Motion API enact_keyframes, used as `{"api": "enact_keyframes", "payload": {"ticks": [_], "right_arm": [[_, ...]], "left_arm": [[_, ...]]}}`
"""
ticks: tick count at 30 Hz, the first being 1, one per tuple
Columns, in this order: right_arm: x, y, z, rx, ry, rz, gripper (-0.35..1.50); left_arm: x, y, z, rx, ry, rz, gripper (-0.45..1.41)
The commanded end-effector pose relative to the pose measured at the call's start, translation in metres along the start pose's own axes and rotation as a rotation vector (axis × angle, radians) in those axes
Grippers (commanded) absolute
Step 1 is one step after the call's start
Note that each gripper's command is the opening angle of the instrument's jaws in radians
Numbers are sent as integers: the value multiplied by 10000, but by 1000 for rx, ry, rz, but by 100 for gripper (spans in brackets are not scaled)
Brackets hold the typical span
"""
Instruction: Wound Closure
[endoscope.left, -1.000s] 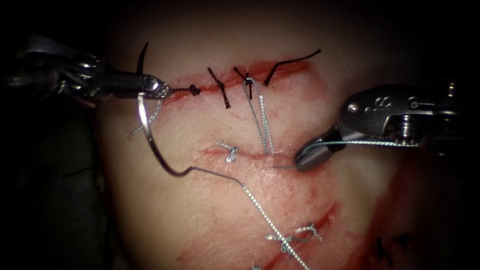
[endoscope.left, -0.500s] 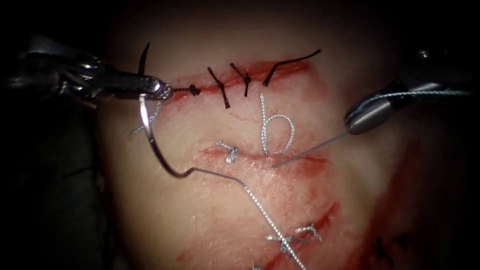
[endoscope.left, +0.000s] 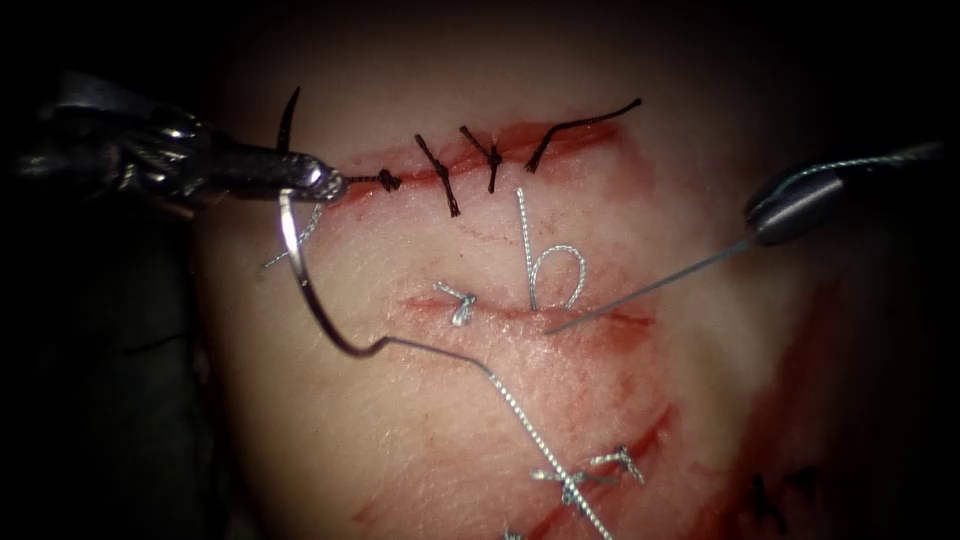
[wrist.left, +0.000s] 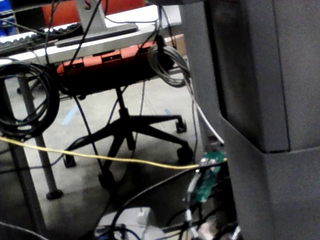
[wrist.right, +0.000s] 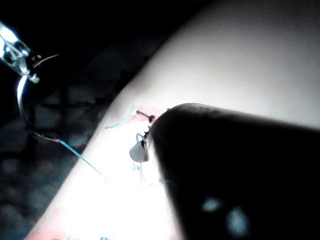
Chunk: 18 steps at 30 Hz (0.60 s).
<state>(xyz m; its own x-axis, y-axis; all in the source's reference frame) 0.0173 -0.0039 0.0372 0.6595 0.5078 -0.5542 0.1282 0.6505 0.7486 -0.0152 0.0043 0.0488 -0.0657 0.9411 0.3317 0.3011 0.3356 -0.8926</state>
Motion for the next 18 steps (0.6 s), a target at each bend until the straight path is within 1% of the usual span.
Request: {"api": "enact_keyframes", "payload": {"ticks": [1,8,9,12,13,18], "right_arm": [[11,6,-9,-15,13,-4,-35],[20,8,-66,-117,60,-5,-35],[21,10,-80,-144,66,-3,-35],[21,13,-97,-181,69,-5,-35],[20,14,-108,-202,68,-1,-35],[21,13,-134,-247,72,0,-35]], "left_arm": [[2,-6,3,0,0,1,-45],[2,-7,3,0,-1,1,-45],[2,-7,4,0,0,1,-45],[1,-7,4,-1,-4,1,-45],[1,-7,4,-1,-4,1,-45],[1,-7,4,-1,-5,1,-45]]}}
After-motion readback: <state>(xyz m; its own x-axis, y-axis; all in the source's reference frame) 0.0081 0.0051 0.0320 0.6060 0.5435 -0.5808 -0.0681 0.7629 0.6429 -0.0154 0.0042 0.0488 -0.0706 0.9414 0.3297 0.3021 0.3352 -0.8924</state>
